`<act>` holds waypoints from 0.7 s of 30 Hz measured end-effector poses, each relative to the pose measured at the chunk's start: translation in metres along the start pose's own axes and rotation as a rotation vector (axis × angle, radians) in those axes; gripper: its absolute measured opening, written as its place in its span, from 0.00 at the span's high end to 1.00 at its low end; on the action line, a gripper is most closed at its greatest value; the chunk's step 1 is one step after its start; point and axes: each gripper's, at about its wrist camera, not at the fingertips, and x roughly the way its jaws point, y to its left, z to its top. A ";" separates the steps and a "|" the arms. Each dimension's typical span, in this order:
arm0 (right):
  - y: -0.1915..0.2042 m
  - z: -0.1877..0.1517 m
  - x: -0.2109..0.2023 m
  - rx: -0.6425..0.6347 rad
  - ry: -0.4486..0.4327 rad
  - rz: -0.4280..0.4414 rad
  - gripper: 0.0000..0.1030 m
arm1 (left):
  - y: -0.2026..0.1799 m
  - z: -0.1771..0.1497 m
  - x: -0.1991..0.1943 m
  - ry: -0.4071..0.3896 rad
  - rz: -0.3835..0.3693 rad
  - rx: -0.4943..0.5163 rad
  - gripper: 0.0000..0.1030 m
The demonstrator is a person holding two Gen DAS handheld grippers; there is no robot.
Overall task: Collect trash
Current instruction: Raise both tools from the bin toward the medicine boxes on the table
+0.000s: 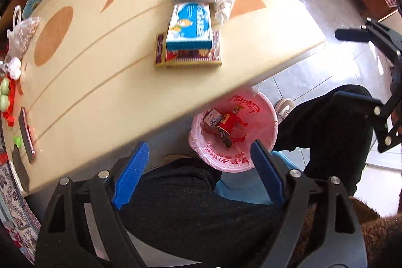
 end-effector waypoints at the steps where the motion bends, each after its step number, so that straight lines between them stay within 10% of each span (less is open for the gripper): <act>1: -0.001 0.013 -0.012 -0.017 -0.002 0.008 0.07 | 0.000 0.008 -0.012 -0.006 0.018 0.021 0.21; 12: -0.034 0.122 -0.075 -0.178 -0.052 -0.036 0.07 | 0.011 0.083 -0.057 0.009 0.049 0.094 0.16; 21: -0.059 0.154 -0.024 -0.215 0.008 0.031 0.07 | 0.009 0.128 -0.015 0.075 -0.018 0.113 0.16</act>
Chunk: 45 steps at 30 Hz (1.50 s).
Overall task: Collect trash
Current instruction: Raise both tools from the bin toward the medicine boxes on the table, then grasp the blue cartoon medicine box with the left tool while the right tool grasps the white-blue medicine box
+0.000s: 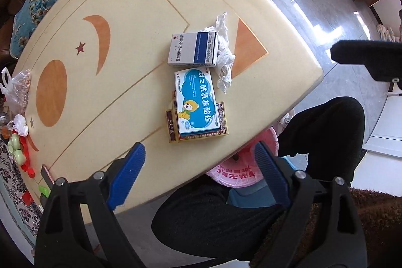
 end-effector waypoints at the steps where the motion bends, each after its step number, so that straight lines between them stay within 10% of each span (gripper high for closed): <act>1: -0.004 0.000 0.009 0.002 0.012 0.010 0.07 | 0.001 0.003 0.008 0.013 -0.008 0.000 0.16; 18: -0.031 0.000 0.138 -0.034 0.179 0.072 0.07 | 0.016 0.027 0.095 0.140 -0.107 -0.011 0.16; 45: -0.025 0.013 0.210 -0.141 0.209 0.014 0.07 | 0.043 0.002 0.139 0.159 -0.197 -0.066 0.18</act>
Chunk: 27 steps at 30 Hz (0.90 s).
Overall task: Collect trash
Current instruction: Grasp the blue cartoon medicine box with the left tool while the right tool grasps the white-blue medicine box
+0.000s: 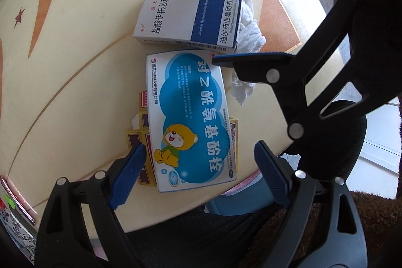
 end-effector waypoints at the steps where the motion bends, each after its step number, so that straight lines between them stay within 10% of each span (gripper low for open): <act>1: 0.000 0.001 0.001 -0.001 -0.004 -0.005 0.07 | -0.001 0.002 0.002 0.004 -0.002 0.000 0.22; 14: -0.013 0.007 0.016 0.062 0.001 0.043 0.20 | 0.003 0.005 0.016 0.028 -0.013 -0.028 0.28; 17: -0.012 0.005 0.016 0.071 -0.019 0.030 0.38 | 0.008 0.004 0.016 0.020 -0.011 -0.048 0.33; 27: 0.000 0.012 0.016 0.021 -0.054 -0.073 0.38 | 0.007 -0.003 0.014 0.006 -0.012 -0.054 0.38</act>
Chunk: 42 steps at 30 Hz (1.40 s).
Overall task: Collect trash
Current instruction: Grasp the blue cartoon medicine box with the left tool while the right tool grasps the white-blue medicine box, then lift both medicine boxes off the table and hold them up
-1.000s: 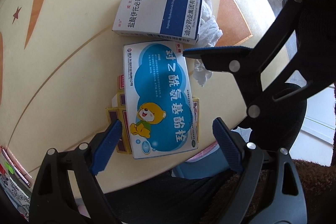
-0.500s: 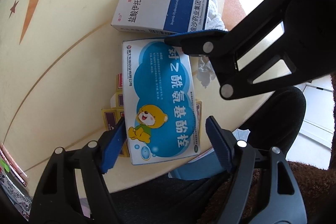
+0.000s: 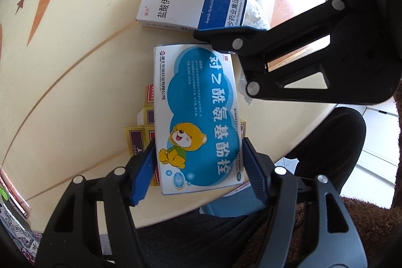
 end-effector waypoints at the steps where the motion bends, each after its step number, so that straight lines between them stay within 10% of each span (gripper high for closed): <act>1: 0.001 0.002 -0.001 0.004 -0.005 -0.008 0.38 | 0.003 -0.002 -0.001 -0.002 -0.001 0.000 0.38; 42: -0.001 -0.010 -0.088 0.109 -0.135 -0.072 0.39 | -0.032 -0.039 -0.036 -0.123 0.105 -0.015 0.39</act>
